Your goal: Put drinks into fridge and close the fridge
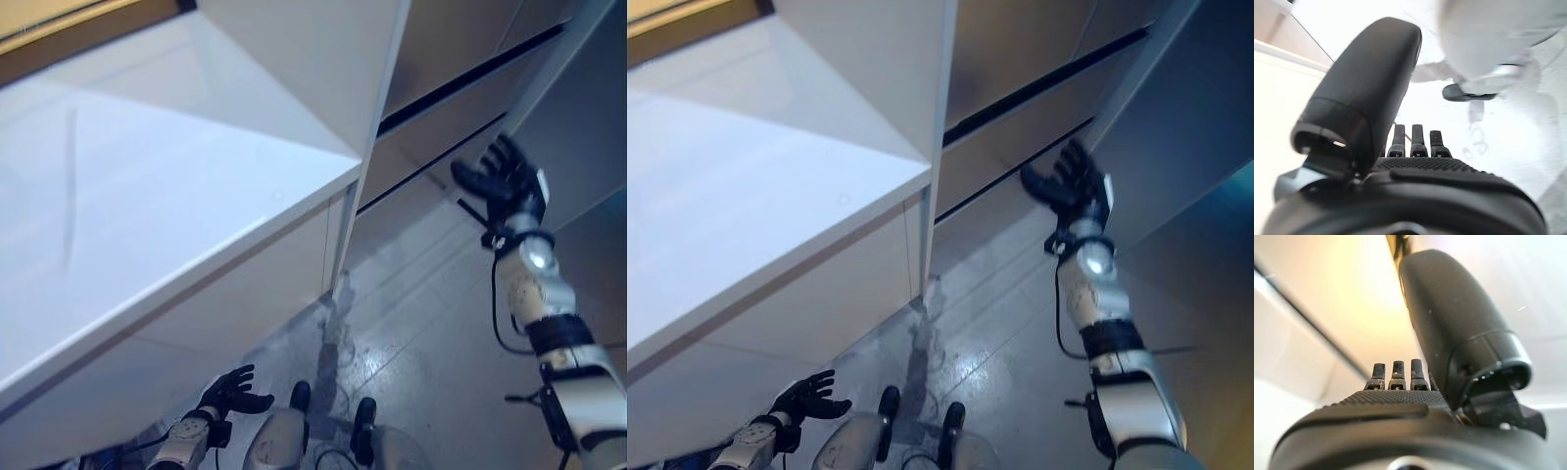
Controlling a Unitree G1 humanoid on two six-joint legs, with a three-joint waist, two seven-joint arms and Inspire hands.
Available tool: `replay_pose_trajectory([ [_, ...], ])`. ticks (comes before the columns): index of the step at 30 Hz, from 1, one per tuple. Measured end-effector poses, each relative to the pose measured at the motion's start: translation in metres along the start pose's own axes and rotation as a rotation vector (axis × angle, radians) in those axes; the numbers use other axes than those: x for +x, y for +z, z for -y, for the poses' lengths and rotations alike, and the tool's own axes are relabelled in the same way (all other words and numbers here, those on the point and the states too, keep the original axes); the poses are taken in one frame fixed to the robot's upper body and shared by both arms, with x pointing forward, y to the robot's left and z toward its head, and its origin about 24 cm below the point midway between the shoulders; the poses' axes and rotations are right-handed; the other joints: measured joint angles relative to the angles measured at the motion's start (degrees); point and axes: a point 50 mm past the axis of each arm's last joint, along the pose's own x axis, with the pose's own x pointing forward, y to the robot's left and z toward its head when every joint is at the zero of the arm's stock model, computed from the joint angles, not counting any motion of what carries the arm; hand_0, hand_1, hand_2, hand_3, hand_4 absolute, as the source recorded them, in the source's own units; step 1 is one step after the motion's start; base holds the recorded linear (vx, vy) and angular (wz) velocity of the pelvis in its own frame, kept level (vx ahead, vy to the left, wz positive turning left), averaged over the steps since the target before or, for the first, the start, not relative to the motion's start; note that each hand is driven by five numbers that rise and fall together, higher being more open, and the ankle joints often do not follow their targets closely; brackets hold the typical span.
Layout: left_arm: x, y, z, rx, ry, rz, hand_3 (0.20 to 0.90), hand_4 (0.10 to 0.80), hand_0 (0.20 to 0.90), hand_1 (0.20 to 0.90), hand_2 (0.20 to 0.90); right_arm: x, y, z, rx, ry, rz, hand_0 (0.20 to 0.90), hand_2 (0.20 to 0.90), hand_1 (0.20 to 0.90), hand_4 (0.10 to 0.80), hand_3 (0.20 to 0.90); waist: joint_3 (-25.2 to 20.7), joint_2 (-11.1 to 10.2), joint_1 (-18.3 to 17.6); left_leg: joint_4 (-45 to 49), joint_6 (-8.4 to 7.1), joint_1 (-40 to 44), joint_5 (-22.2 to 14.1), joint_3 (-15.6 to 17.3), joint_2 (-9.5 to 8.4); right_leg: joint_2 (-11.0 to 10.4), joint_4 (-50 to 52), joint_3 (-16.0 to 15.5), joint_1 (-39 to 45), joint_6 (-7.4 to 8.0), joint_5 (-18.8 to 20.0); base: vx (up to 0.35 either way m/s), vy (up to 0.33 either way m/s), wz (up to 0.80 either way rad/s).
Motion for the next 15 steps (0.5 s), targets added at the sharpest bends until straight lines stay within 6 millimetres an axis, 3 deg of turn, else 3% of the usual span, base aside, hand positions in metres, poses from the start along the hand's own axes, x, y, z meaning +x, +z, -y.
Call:
replay_pose_trajectory([
  [2,-0.003,-0.011,0.000,-0.011,0.004,-0.032,0.900,0.800,0.900,0.900,0.900,-0.022,-0.040,0.009,-0.001,-0.016,-0.113,0.900,0.900,0.900,0.800,0.900,-2.46,-0.15,-1.21,-2.15,0.02,2.03,0.03,1.04,0.24,0.40,-2.38,1.08,1.66,0.16,0.49,0.076,0.015,-0.27],
  [5,-0.004,-0.017,0.007,-0.010,-0.020,-0.050,0.900,0.800,0.900,0.900,0.900,-0.054,-0.083,0.032,-0.046,-0.035,-0.263,0.900,0.900,0.900,0.800,0.900,-4.02,0.39,-3.00,-4.36,0.06,4.41,0.07,1.46,0.29,0.62,-4.94,1.33,4.01,0.37,0.97,0.049,0.032,-0.11],
  [11,-0.009,-0.033,0.013,-0.021,-0.039,-0.099,0.900,0.800,0.900,0.900,0.900,-0.111,-0.151,0.062,-0.127,-0.109,-0.558,0.900,0.900,0.900,0.800,0.900,-5.71,0.17,-5.81,-6.22,0.00,7.56,0.07,2.22,0.64,1.05,-6.80,1.94,6.75,0.28,1.10,0.001,0.050,-0.07],
  [15,-0.011,-0.045,0.011,-0.025,-0.028,-0.141,0.900,0.800,0.900,0.900,0.900,-0.156,-0.193,0.080,-0.192,-0.161,-0.785,0.900,0.900,0.900,0.800,0.900,-7.43,0.51,-5.82,-6.65,-0.07,8.27,0.11,2.61,0.71,1.09,-6.80,2.48,7.17,0.31,1.11,-0.004,0.033,-0.05],
])
